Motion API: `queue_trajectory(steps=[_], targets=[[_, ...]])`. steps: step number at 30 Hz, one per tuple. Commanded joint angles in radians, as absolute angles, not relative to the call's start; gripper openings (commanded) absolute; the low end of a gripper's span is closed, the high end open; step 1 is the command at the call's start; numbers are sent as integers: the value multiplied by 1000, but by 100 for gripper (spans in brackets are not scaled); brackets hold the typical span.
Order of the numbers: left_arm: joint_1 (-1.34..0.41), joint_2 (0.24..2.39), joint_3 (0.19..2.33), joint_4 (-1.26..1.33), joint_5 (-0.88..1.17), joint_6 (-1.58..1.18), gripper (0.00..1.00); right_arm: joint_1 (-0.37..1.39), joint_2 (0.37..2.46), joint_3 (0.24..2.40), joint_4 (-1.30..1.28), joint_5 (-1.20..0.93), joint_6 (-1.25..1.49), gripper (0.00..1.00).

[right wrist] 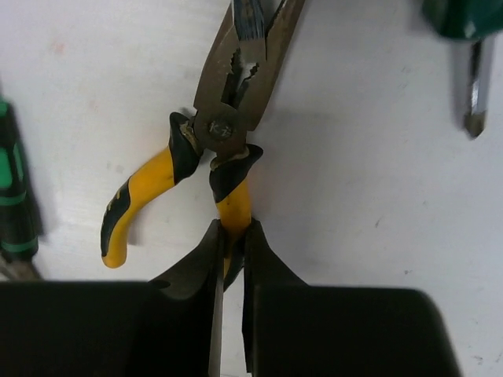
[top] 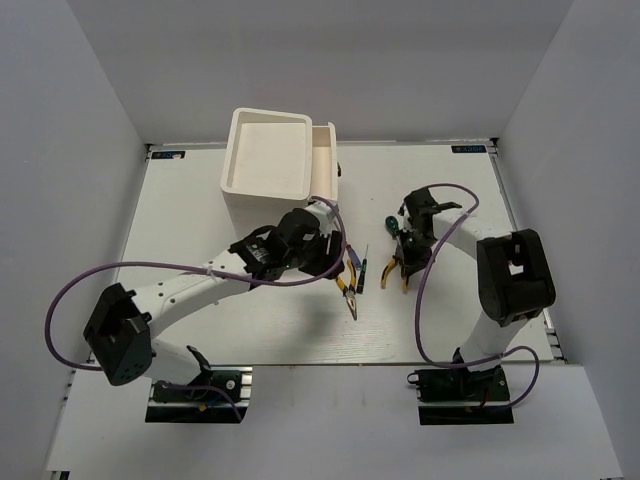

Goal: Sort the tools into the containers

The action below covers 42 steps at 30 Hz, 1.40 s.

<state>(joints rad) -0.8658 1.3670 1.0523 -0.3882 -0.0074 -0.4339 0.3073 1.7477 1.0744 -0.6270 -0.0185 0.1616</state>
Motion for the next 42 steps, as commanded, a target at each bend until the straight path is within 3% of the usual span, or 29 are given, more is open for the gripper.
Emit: queue_trajectory(steps=[1,3,12,17,23,31,42], targets=[[-891,1397,1034,-325,-41,-480,71,296,1646,1077,-684,-138,91,0],[-891,1397,1009,-315,-41,-497,81,295,1555,1123,-725,-185,3,0],[-900,1451,948,-272,-31,-572,83,299,1397,1282,-617,-179,-184,0],[-900,1534,948,-244,-9,-607,82,318,1515,1454,-538,-239,-181,0],[-910,1543,937,-226,2,-629,82,399,1716,1805,-499,-264,-137,0],[-919,1503,908,-225,-20,-638,82,518,1925,2192,-557,-65,-112,0],[-928,1436,847,-225,-40,-638,82,606,1925,2135,-502,230,-15,0]])
